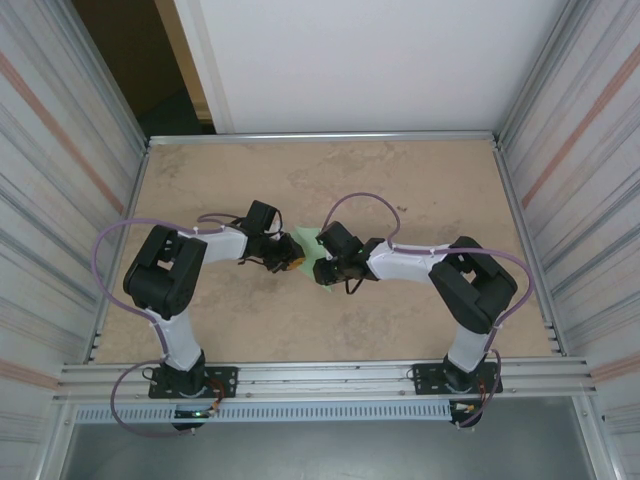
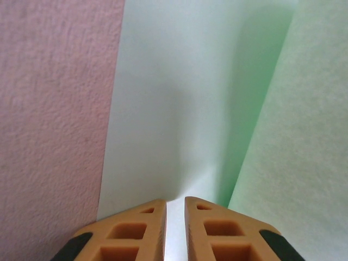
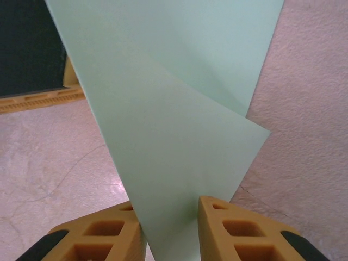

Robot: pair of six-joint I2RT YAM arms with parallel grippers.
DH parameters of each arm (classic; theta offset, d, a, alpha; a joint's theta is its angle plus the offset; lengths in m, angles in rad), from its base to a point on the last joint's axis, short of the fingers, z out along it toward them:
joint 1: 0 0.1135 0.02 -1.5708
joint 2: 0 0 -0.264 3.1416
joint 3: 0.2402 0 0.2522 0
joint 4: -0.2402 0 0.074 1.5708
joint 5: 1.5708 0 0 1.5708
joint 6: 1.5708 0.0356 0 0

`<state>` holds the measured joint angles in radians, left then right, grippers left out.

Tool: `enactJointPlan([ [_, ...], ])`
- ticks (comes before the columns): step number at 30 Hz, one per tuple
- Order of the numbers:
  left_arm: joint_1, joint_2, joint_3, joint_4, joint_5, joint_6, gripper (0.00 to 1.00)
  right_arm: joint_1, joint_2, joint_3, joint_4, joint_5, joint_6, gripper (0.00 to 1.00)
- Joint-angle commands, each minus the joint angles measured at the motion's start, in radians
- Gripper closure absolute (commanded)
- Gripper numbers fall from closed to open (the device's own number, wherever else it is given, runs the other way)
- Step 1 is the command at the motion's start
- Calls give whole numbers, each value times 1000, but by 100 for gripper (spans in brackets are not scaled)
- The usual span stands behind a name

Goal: Fold a paper plane with a square sheet of paper (pick it up from the middle)
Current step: Fourth fold the wing at the center of the table.

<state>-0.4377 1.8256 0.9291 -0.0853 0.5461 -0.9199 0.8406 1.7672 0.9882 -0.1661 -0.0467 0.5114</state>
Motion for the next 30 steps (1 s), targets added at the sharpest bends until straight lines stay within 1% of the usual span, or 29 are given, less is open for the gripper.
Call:
enactJointPlan([
  [1,2,8,-13,-29,-11,15,83,13,-23,33,-29,38,-17,70],
  [5,3,8,-13,-30,-11,16,83,15,-13,40,-26,44,-19,73],
  [9,2,8,-13,-29,-12,16,83,14,0,49,-26,38,-25,81],
  [13,3,6,-15,-30,-12,15,83,15,7,43,-19,26,-25,86],
  [19,2,0,-14,-29,-11,15,83,3,11,24,1,-10,-18,91],
  [30,3,-15,-7,-24,-9,15,83,-36,28,-3,56,-126,1,94],
])
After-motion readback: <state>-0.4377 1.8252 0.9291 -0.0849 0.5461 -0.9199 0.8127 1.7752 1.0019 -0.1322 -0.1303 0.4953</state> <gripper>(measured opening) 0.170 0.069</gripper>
